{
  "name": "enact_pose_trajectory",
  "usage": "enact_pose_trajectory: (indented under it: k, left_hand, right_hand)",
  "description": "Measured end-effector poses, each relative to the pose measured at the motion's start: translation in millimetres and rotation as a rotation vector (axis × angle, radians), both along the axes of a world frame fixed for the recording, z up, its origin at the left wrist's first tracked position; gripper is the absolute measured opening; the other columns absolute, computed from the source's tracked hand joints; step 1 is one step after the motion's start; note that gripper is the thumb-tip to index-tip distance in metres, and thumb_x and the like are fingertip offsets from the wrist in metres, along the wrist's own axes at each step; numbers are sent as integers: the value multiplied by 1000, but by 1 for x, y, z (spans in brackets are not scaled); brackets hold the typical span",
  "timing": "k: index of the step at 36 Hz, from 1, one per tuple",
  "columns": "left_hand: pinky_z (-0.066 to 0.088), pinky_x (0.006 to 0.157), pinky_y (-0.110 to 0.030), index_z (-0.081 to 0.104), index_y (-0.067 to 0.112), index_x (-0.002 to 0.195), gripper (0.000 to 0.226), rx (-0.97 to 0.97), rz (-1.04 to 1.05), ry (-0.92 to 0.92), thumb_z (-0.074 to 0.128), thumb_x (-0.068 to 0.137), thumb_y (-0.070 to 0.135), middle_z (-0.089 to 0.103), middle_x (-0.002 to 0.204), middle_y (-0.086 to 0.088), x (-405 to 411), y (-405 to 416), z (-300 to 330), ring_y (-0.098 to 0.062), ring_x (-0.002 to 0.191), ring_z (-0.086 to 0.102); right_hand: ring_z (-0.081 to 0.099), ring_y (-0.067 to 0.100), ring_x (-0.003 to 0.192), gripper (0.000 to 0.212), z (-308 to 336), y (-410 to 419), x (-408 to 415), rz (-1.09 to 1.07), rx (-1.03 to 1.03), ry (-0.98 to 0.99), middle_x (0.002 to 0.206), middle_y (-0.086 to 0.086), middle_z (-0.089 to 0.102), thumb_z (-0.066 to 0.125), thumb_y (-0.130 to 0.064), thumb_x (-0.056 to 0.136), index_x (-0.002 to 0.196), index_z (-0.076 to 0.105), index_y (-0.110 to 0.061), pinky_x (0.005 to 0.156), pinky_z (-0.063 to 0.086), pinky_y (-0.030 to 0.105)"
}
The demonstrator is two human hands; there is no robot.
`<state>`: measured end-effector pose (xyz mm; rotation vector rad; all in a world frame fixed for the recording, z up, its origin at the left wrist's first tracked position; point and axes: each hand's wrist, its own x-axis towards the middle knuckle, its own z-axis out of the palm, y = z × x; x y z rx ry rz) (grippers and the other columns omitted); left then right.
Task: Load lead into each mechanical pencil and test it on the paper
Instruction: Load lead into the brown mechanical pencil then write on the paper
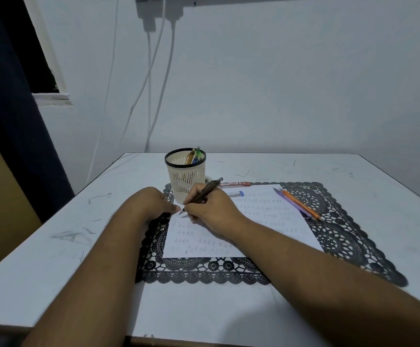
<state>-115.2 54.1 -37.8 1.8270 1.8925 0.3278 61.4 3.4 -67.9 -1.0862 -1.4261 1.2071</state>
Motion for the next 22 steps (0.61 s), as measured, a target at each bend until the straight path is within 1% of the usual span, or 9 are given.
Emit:
enact_pose_trajectory:
  k: [3,4,6,8,10,12,15,20,22]
  left_hand:
    - [46,74,-32,74,9,95,40,0,17,33,81,84,47,71,92,-7,-1,2,1,-21,85,64]
    - [47,75,-33,75,9,96,40,0,20,48,80,84,46,72,94,-8,-2,3,0,-22,87,65]
    - [47,74,-33,74,9,94,39,4,26,67,80,85,46,72,93,-8,-2,4,0,-22,85,65]
    - [46,72,-33,73,9,92,39,8,38,63,80,85,47,70,89,-7,-2,5,0,-20,80,63]
    - [45,72,-33,72,9,90,39,10,43,60,80,85,46,69,87,-6,-2,4,0,-18,77,61]
    - [44,72,-33,69,9,86,38,12,38,66,80,86,46,67,84,-5,-1,4,0,-19,76,60]
    - [44,71,-33,68,10,83,38,12,36,62,81,85,45,66,82,-6,-1,3,0,-21,76,59]
    - [44,73,-33,72,8,91,36,3,29,64,80,86,43,68,88,-7,-2,2,1,-22,81,61]
    - [44,71,-32,71,8,91,37,4,30,65,80,87,43,67,86,-6,-1,2,1,-21,79,60]
  right_hand:
    - [67,24,87,26,0,3,-2,17,-57,32,93,9,71,69,8,88,79,72,-16,84,61,37]
    - [67,25,87,26,1,3,-2,33,-73,35,92,9,71,68,10,88,80,72,-15,89,60,40]
    - [66,27,86,24,2,3,-3,61,-94,30,87,11,70,65,11,89,82,72,-12,93,58,43]
    - [65,30,85,21,4,4,-3,67,-100,27,86,15,68,62,11,91,84,70,-7,91,59,43]
    - [64,31,83,19,5,4,-3,62,-85,24,85,17,67,62,10,92,84,68,-6,86,59,41]
    - [64,31,79,18,5,4,-2,56,-63,23,82,17,66,62,9,91,84,67,-6,80,60,38]
    - [61,31,77,16,3,2,-2,65,-52,35,78,19,62,62,10,91,84,66,-4,72,57,36]
    - [57,30,75,14,1,1,-4,81,-44,0,77,18,60,62,9,91,84,66,-3,70,52,36]
    - [58,30,75,17,0,3,-4,55,-35,0,76,17,61,64,7,91,81,66,-6,70,53,37]
